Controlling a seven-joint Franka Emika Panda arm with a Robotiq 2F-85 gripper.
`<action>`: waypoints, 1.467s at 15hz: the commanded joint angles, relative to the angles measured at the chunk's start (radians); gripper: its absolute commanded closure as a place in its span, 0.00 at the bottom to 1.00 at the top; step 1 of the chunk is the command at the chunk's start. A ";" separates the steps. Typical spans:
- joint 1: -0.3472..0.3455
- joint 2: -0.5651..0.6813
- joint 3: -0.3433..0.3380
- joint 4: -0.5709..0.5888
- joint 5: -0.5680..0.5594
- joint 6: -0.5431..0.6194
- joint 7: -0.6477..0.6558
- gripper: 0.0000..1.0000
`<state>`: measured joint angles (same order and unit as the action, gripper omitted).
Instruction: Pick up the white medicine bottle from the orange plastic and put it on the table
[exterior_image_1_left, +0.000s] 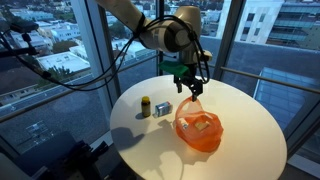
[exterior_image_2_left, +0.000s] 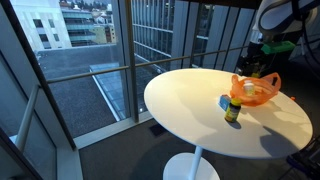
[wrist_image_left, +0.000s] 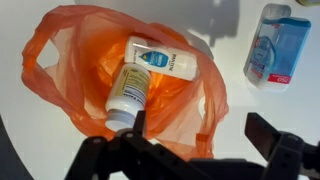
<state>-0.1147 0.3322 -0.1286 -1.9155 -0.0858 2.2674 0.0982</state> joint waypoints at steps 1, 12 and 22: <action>-0.026 0.038 -0.008 0.029 0.043 0.015 -0.003 0.00; -0.080 0.137 -0.017 0.077 0.141 0.069 -0.001 0.00; -0.094 0.217 -0.034 0.158 0.139 0.092 0.010 0.00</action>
<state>-0.2024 0.5153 -0.1607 -1.8026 0.0396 2.3510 0.0979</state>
